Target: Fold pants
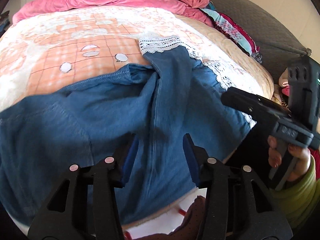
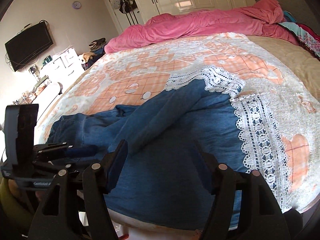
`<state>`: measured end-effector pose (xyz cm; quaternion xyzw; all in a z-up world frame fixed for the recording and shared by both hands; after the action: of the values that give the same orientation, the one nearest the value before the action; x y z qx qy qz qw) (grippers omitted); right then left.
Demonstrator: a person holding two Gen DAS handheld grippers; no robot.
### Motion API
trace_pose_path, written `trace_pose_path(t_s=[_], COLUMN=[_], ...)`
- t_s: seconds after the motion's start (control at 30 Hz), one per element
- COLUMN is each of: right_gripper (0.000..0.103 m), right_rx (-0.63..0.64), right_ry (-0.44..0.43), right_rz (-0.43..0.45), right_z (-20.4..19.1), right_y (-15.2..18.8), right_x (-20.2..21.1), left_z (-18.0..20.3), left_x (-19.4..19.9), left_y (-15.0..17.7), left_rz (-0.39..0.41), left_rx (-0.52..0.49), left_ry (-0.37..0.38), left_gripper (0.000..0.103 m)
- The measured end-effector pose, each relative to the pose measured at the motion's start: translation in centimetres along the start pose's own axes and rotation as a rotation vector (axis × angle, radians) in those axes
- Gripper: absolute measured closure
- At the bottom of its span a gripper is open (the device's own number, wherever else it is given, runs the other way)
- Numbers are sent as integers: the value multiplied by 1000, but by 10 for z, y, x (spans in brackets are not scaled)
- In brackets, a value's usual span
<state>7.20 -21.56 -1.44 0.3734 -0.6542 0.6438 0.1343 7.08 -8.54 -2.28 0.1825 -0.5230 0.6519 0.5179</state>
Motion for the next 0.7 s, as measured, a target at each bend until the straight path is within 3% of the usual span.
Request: trace_pose_path(t_s=[0.13,0.37,0.47,0.7], right_gripper=[39,38,39,39], right_rx=[1,77,117,194], right_ry=[23,59,72,132], right_rz=[-3,-36,-54,-143], right_z=[4,-1,-5,-14], right_y=[-5,-39,-60,-106], right_x=[-2,-25,-45,-120], left_z=[-1,2,9,21], left_x=[-17,-26,-26,-22], left_y=[-11,-6,2,15], left_rz=[-21,-11,-9,10], left_rx=[2,22,5,-43], left_ry=[7,119,163,177], left_gripper=[79,97,97,97])
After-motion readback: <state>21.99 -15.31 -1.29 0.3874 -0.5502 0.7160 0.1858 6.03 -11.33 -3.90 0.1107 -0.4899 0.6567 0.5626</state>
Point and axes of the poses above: each gripper's, at about its wrist camera, not at the fingertips, and x roughly against the way its jaws point, z to its right, y to its underside, the point moved 1 cm from there along -x, roughly the way its jaws point, and after that the axes turned 10 degrees about x, right-handed, at the moved point
